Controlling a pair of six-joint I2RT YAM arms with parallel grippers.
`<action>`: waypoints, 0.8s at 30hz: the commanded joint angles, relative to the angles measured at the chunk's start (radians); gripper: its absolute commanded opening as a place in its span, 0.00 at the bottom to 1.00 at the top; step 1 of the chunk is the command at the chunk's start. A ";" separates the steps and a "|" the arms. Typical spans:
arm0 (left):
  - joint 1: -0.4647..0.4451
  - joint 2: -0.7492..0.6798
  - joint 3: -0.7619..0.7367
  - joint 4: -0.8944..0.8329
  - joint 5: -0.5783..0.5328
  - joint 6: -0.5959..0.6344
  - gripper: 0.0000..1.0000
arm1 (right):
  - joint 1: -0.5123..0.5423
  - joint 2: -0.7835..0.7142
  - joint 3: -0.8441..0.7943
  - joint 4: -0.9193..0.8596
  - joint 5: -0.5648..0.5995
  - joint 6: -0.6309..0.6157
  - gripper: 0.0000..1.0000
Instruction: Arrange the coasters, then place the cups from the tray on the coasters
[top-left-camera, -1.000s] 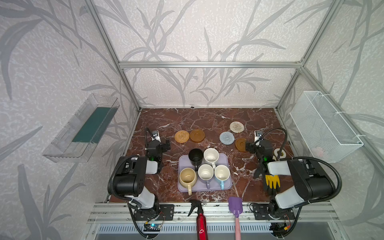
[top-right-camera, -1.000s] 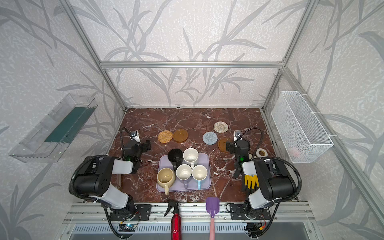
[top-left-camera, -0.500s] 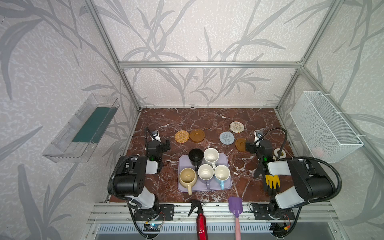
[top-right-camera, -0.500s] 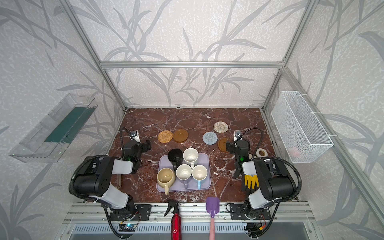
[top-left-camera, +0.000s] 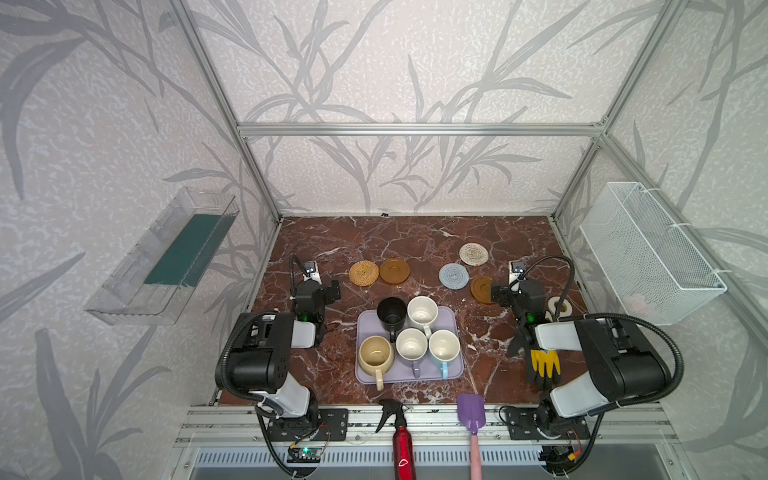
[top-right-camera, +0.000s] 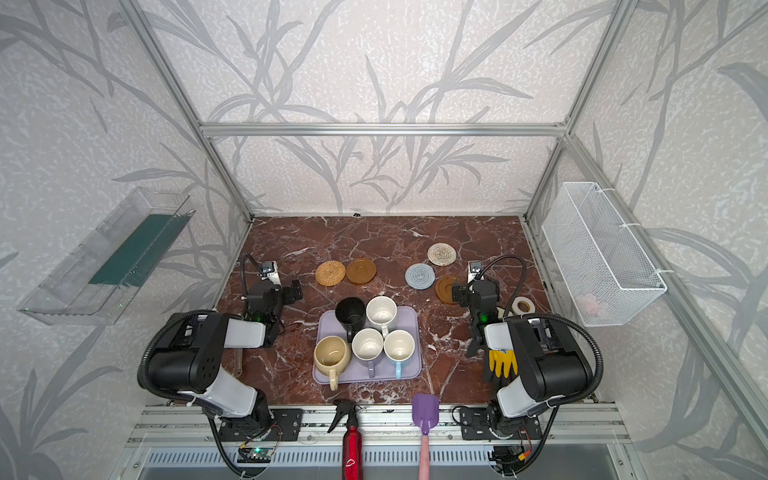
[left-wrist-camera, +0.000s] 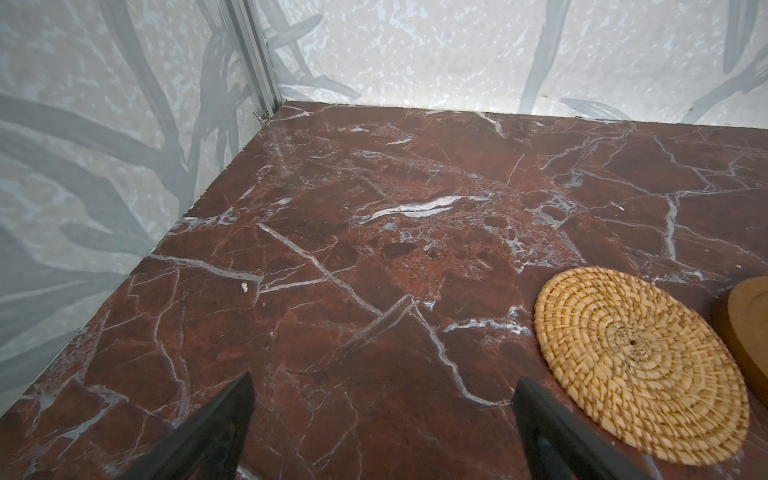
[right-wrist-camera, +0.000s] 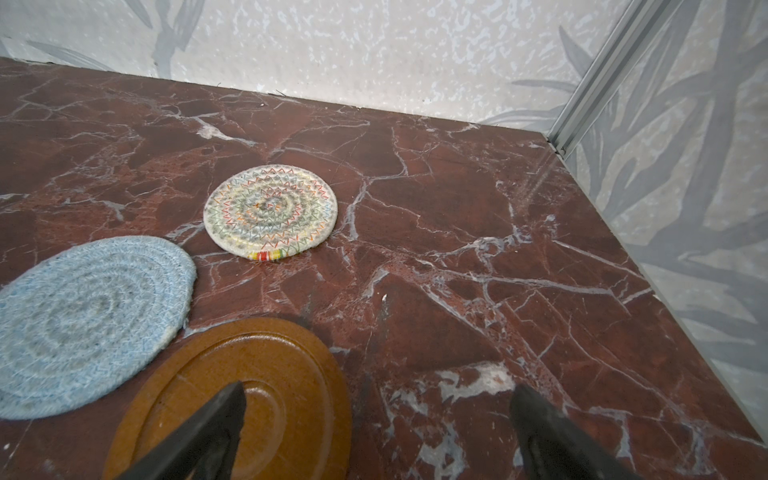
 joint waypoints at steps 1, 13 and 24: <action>0.004 -0.019 0.003 0.022 0.004 0.004 0.99 | -0.004 -0.001 0.015 0.012 0.001 0.001 0.99; 0.005 -0.020 0.002 0.022 0.006 0.003 0.99 | -0.004 -0.001 0.014 0.012 0.001 0.000 0.99; 0.005 -0.045 -0.019 0.044 0.016 0.004 0.99 | -0.004 -0.001 0.014 0.013 0.001 0.000 0.99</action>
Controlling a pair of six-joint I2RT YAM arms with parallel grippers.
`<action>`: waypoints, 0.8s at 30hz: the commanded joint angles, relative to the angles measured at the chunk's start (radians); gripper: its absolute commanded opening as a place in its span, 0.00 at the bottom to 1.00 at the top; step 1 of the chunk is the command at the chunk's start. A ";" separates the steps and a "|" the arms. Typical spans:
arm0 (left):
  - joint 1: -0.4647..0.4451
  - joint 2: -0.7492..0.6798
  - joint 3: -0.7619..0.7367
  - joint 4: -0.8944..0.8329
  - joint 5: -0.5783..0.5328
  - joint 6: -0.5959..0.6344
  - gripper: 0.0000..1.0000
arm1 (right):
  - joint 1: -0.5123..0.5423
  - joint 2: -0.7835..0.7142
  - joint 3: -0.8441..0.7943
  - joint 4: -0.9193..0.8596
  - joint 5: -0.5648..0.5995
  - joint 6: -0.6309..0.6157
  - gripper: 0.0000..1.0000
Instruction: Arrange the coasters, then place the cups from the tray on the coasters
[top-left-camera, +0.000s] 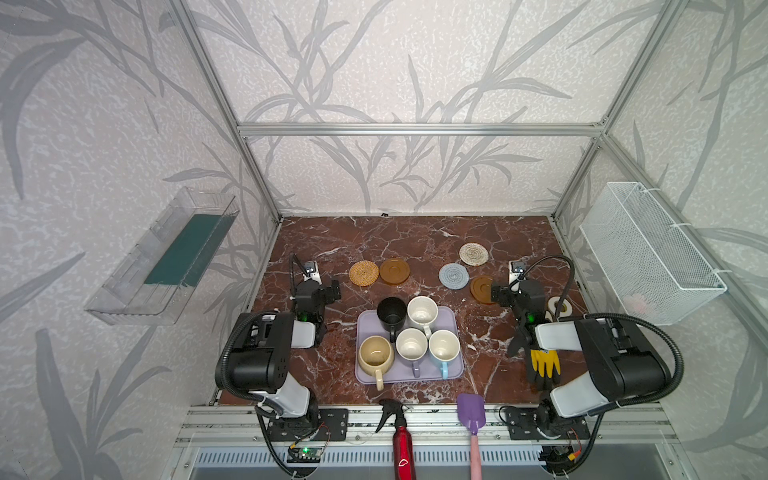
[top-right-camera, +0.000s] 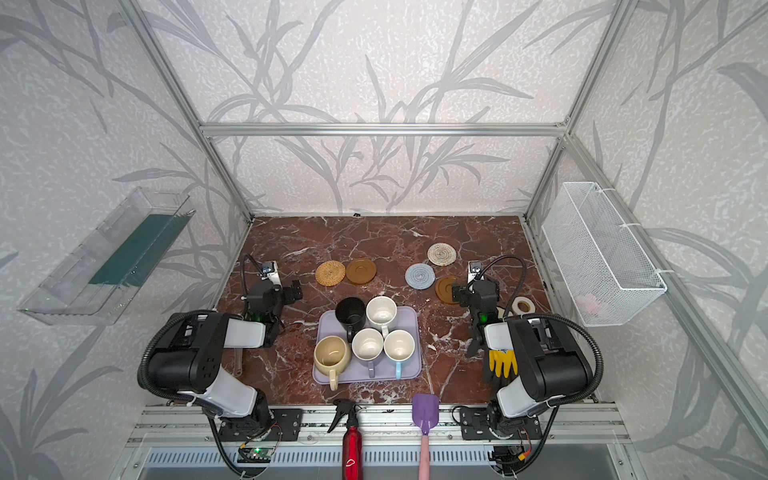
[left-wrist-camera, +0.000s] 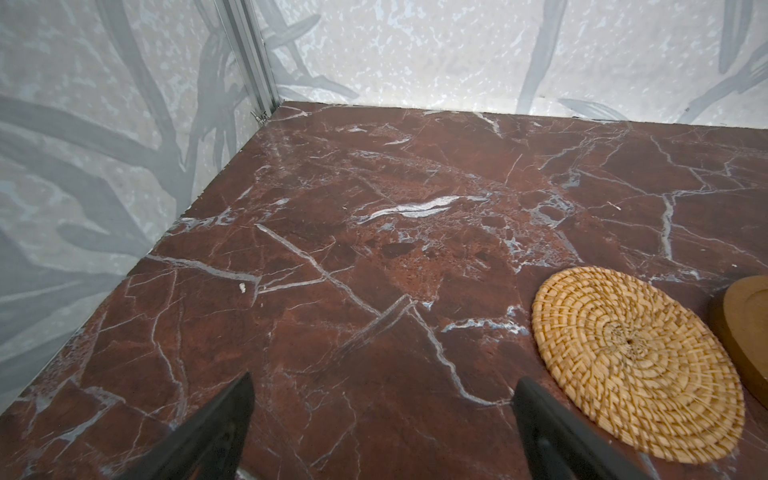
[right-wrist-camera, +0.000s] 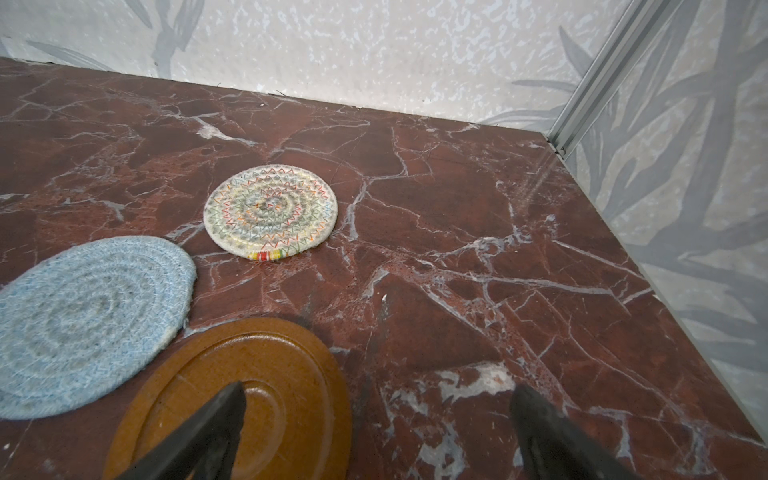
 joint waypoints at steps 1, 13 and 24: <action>0.004 -0.049 -0.028 0.062 -0.003 0.000 0.99 | -0.004 -0.002 0.014 0.014 0.001 0.000 0.99; 0.003 -0.367 0.039 -0.346 -0.061 -0.104 0.99 | -0.004 -0.262 0.071 -0.340 -0.007 0.042 0.99; 0.003 -0.611 0.223 -0.798 0.084 -0.509 0.99 | -0.001 -0.540 0.173 -0.716 -0.252 0.156 0.99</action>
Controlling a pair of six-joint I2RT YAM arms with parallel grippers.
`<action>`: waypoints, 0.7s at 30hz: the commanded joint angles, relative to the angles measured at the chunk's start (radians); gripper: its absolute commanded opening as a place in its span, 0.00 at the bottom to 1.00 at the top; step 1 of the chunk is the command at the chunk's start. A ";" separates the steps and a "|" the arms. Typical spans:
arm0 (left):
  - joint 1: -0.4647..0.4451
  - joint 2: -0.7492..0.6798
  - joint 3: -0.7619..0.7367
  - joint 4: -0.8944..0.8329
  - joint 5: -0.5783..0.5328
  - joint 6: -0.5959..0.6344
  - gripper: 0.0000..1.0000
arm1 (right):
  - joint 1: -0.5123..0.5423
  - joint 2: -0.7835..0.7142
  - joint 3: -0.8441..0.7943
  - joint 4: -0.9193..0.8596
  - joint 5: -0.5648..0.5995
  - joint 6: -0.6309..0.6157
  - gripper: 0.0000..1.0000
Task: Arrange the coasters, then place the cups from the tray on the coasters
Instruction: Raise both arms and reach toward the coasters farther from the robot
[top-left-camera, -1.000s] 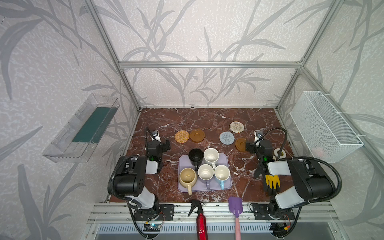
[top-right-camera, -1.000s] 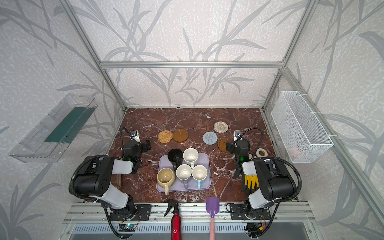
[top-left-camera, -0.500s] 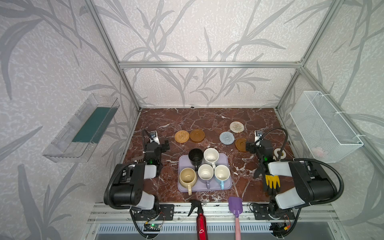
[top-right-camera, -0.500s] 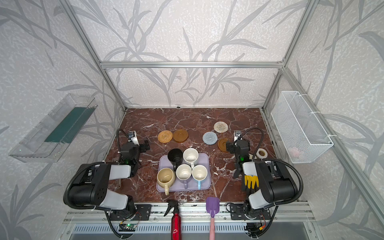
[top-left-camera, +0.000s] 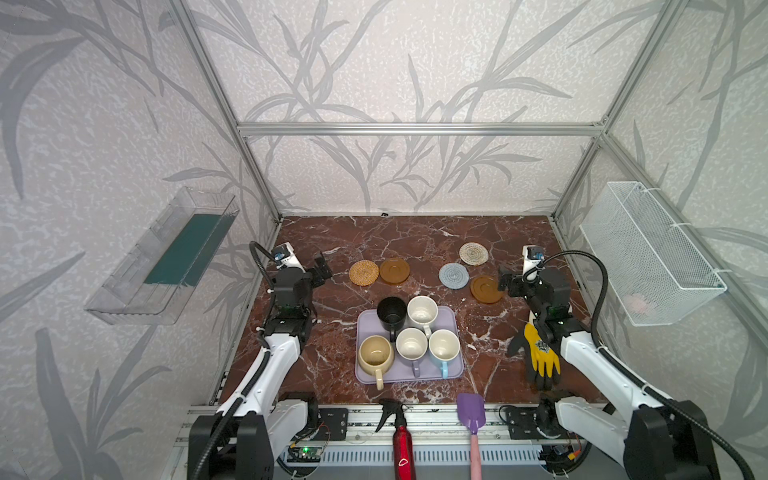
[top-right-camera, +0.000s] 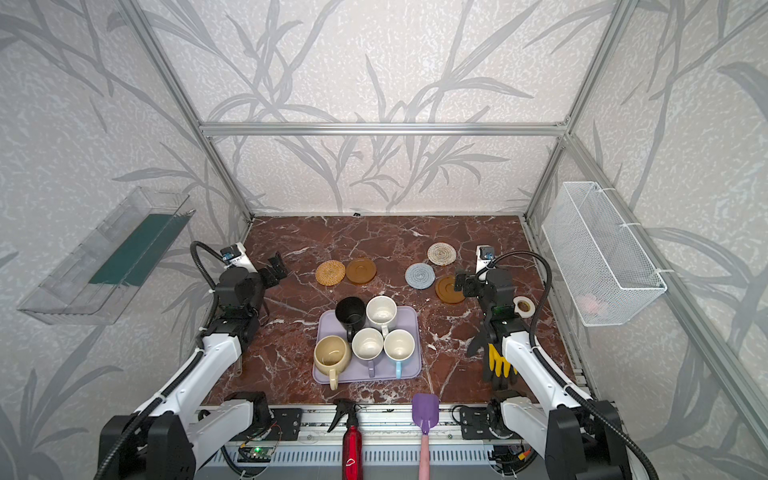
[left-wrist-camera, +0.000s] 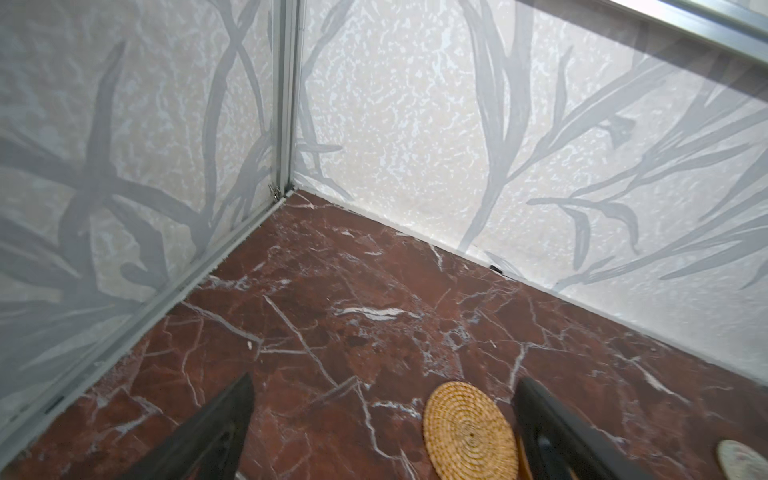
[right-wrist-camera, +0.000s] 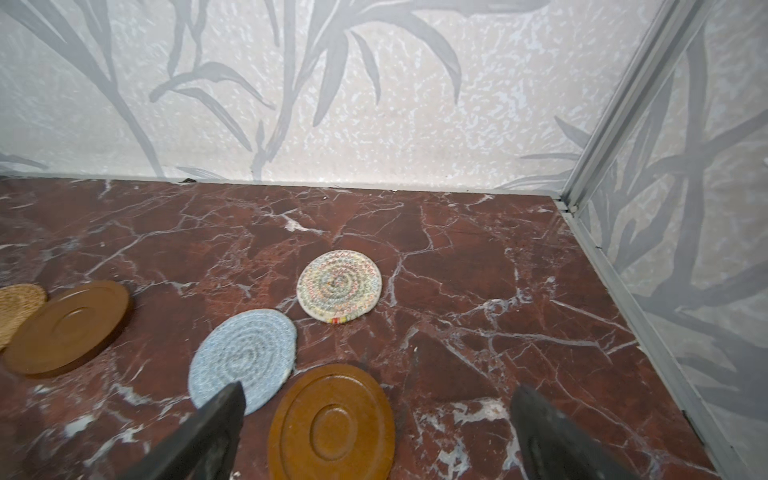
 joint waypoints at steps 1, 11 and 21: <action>0.002 -0.038 0.059 -0.213 0.075 -0.209 0.99 | -0.002 -0.030 0.044 -0.152 -0.101 0.059 0.99; -0.018 0.012 0.190 -0.418 0.256 -0.316 0.99 | 0.056 0.054 0.207 -0.265 -0.227 0.113 0.99; -0.139 0.243 0.483 -0.730 0.189 -0.187 0.95 | 0.247 0.246 0.434 -0.411 -0.103 0.116 0.99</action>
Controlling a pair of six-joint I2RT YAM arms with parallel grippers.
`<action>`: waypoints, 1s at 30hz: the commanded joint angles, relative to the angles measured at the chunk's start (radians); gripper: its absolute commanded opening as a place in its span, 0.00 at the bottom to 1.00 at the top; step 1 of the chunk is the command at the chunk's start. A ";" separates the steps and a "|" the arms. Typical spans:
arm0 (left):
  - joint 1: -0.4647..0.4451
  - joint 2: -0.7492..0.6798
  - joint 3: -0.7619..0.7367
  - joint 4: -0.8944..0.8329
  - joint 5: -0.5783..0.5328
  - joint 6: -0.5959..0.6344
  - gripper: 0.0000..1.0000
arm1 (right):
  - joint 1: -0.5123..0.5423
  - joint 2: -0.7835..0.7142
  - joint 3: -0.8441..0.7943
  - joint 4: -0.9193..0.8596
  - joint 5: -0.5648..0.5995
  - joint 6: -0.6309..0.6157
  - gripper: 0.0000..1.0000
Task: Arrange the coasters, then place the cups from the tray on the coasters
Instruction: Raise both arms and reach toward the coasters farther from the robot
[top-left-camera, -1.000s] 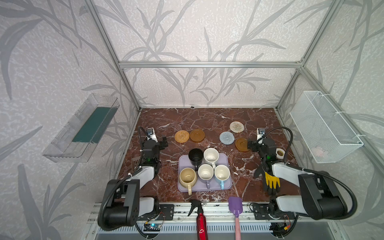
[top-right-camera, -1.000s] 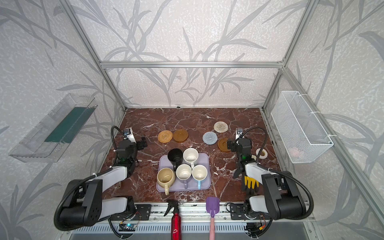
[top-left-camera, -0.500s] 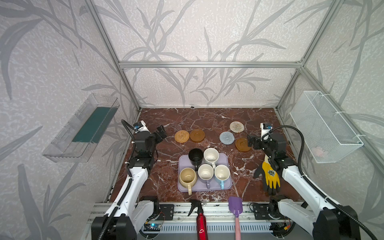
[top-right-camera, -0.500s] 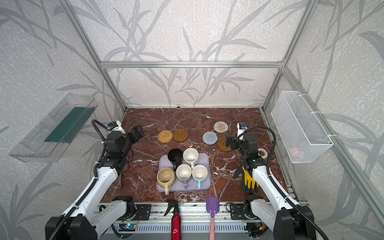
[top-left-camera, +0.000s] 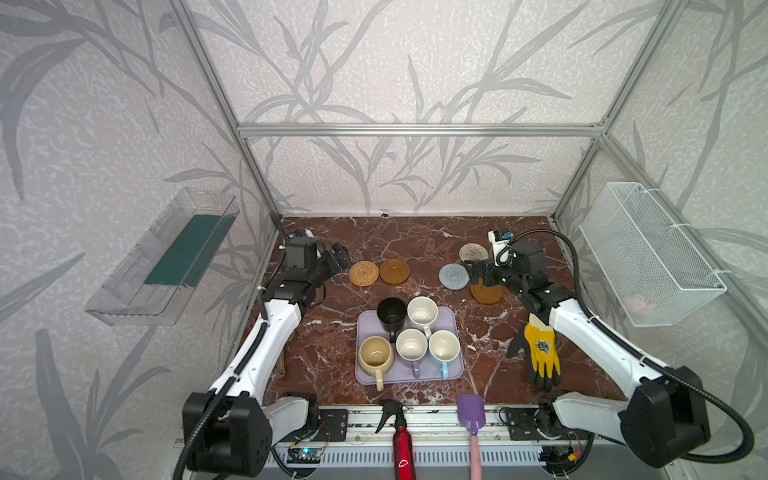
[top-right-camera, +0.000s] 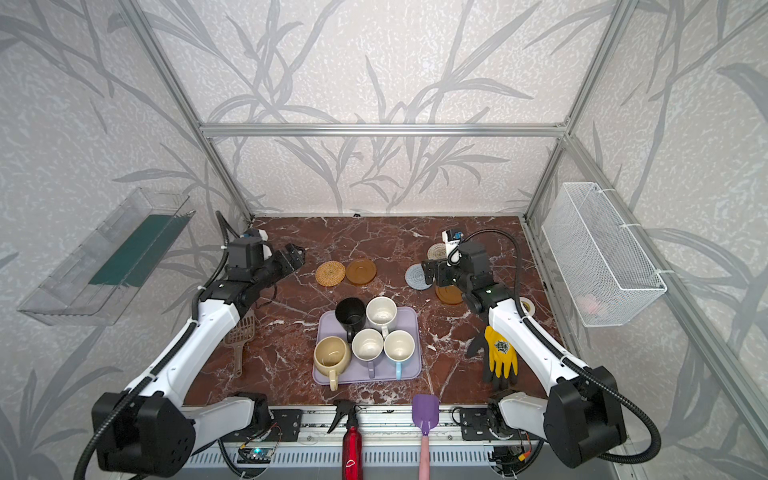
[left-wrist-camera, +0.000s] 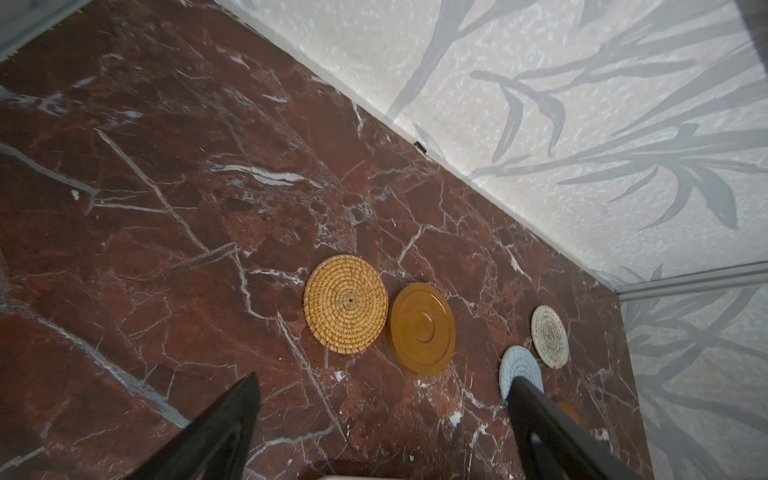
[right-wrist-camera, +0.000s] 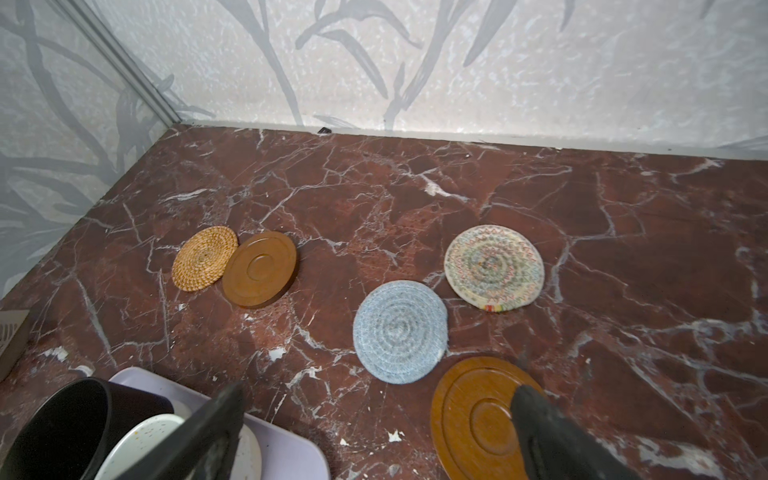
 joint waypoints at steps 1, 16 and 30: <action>-0.037 0.050 0.073 -0.159 -0.070 0.062 0.93 | 0.046 0.043 0.064 -0.051 0.043 0.007 0.99; -0.115 0.420 0.287 -0.290 -0.178 0.125 0.74 | 0.226 0.397 0.394 -0.192 0.094 0.022 0.99; -0.118 0.793 0.569 -0.421 -0.246 0.206 0.62 | 0.256 0.584 0.528 -0.225 0.026 0.085 1.00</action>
